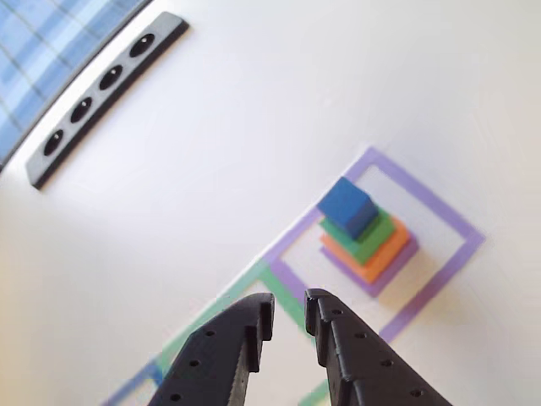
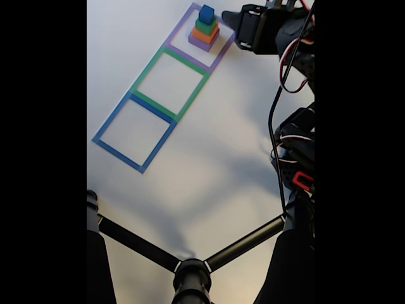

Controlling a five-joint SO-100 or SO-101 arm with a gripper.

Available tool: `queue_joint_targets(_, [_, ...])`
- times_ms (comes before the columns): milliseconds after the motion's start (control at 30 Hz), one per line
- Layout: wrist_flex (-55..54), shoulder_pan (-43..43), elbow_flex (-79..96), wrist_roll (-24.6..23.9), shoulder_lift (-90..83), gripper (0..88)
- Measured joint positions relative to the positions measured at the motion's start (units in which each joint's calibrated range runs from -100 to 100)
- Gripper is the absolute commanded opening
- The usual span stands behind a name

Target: Tower of hanoi

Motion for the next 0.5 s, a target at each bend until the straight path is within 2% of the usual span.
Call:
queue_joint_targets(167, [11.56, 4.39, -10.06, 35.63, 1.51, 0.0])
queue_joint_targets(233, [13.64, 5.59, -11.61, 51.46, 1.51, 0.1])
queue_joint_targets(300, [14.19, 7.19, -12.38, 64.09, 1.51, 0.0])
queue_joint_targets(400, [14.19, 9.39, -12.55, 69.37, 1.6, 0.0])
queue_joint_targets(500, [14.19, 11.28, -12.64, 70.5, 1.6, 0.8])
